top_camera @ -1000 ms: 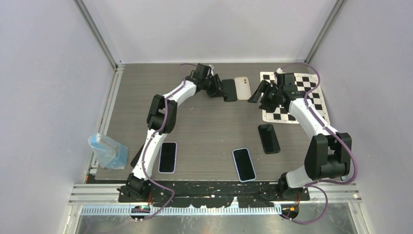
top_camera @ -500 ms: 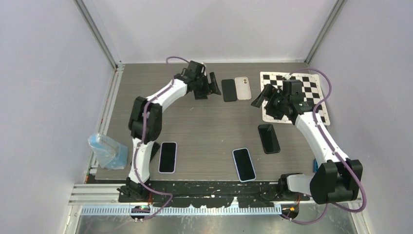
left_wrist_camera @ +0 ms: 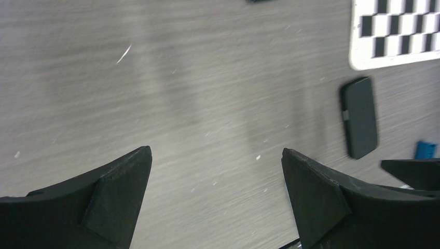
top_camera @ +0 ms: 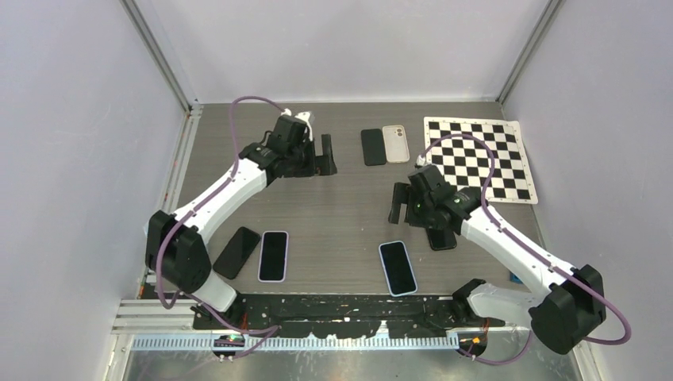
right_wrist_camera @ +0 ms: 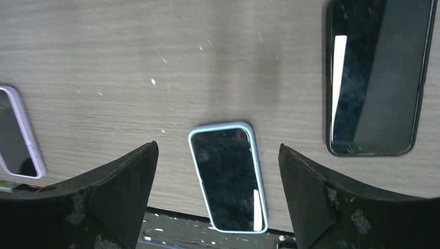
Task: Take the phone out of the phone case
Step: Pick up the phone at the center of the board.
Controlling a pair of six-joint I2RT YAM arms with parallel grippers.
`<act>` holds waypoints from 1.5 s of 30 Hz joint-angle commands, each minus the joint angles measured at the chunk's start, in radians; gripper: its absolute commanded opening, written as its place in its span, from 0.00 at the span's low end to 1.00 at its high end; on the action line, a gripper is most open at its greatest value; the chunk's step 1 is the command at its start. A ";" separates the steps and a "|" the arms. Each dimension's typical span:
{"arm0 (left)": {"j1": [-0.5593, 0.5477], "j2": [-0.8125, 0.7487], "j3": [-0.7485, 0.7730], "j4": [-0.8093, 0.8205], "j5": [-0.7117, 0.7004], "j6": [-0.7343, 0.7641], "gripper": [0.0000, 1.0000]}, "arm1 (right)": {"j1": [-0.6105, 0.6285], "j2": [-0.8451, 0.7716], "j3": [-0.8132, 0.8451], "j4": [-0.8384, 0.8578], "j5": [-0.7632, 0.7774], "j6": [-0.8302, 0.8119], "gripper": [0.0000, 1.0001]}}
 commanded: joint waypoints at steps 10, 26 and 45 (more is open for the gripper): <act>0.003 -0.350 -0.275 0.024 0.025 0.101 1.00 | 0.305 0.006 -0.118 -0.122 0.205 0.190 0.95; 0.027 -0.285 -0.377 0.120 -0.010 0.153 1.00 | 0.357 0.057 -0.235 0.046 0.049 0.158 1.00; 0.053 -0.435 -0.447 0.182 -0.172 0.110 1.00 | 0.400 0.223 -0.191 0.055 0.182 0.213 0.74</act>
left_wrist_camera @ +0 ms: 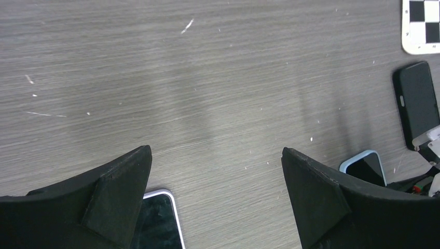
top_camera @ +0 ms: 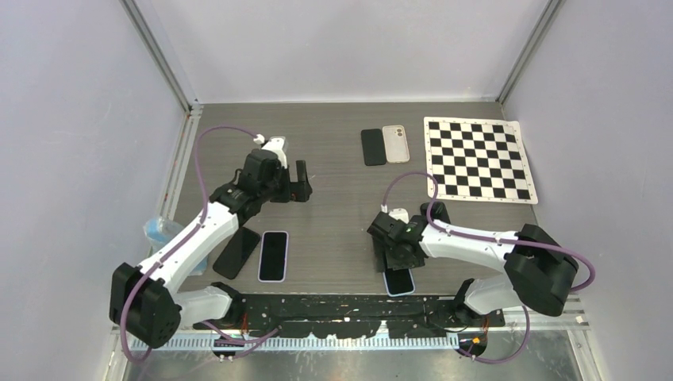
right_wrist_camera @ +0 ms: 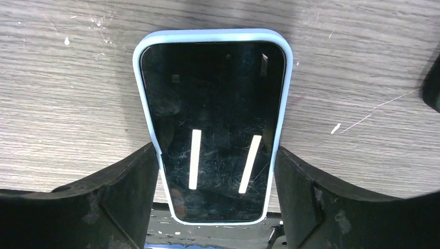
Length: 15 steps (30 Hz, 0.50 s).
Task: Take the phone out of the phone case
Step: Pick up the phone at the center of the board.
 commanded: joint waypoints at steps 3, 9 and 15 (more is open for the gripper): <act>0.008 -0.096 -0.008 0.046 -0.095 0.004 1.00 | 0.001 -0.003 0.033 0.053 0.072 0.040 0.47; 0.008 -0.130 -0.025 0.056 -0.102 -0.019 1.00 | -0.016 0.042 0.153 0.059 0.114 -0.027 0.39; 0.008 -0.172 -0.087 0.162 -0.088 -0.053 1.00 | -0.119 0.142 0.236 0.125 -0.012 -0.147 0.45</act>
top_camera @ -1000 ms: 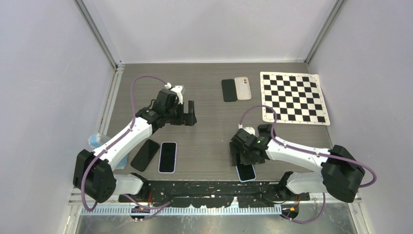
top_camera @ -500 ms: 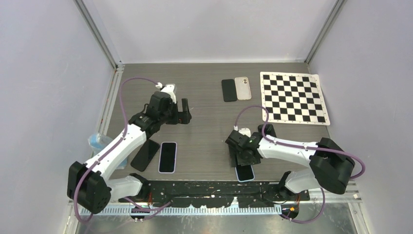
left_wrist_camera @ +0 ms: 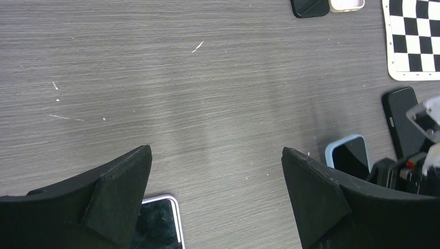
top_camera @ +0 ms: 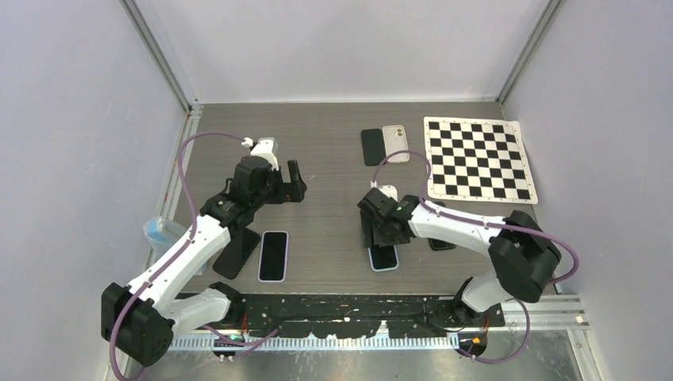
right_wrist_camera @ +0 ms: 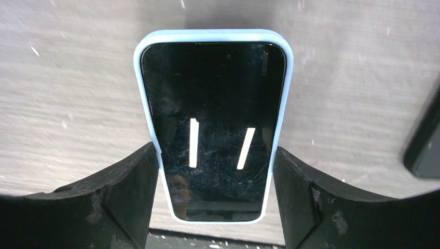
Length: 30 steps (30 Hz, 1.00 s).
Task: Take the phone out of the phone case
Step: Pick up the phone at the center of the board.
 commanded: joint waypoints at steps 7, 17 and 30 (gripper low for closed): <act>0.006 -0.049 -0.060 0.164 -0.024 -0.086 1.00 | -0.104 0.192 0.111 0.082 -0.092 -0.124 0.58; 0.006 -0.043 -0.058 0.140 -0.082 -0.080 1.00 | -0.076 0.192 0.053 0.031 -0.034 -0.057 0.98; 0.007 -0.040 -0.085 0.165 -0.094 -0.111 1.00 | -0.045 0.178 -0.015 0.023 0.008 0.035 0.71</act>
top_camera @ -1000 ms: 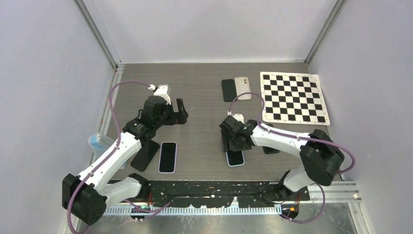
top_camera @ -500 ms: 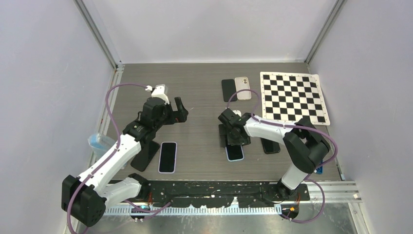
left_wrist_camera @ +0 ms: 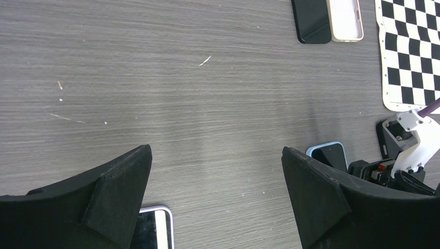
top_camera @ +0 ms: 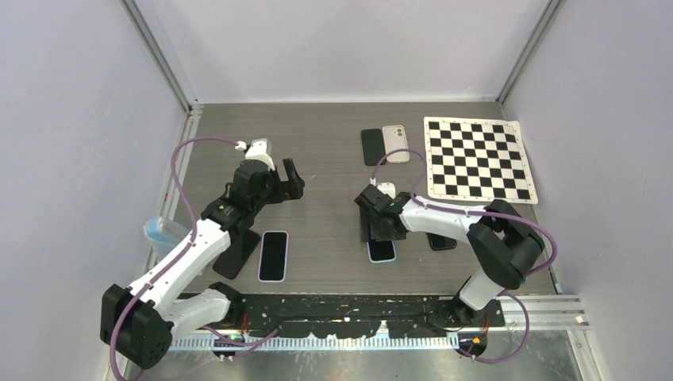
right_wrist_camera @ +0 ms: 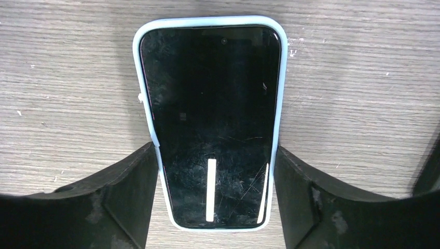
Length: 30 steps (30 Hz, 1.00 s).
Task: Take the phone out of the phone case
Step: Pick up the phone at the center of the board.
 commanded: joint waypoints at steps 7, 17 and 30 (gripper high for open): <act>0.004 -0.013 -0.023 0.038 -0.003 -0.084 1.00 | 0.012 -0.080 -0.039 -0.006 0.038 0.027 0.50; 0.004 -0.001 0.016 0.042 0.265 -0.103 1.00 | 0.013 -0.298 0.028 0.227 -0.045 -0.089 0.47; 0.003 0.159 0.009 0.302 0.618 -0.191 0.98 | 0.028 -0.342 0.094 0.468 -0.251 -0.182 0.47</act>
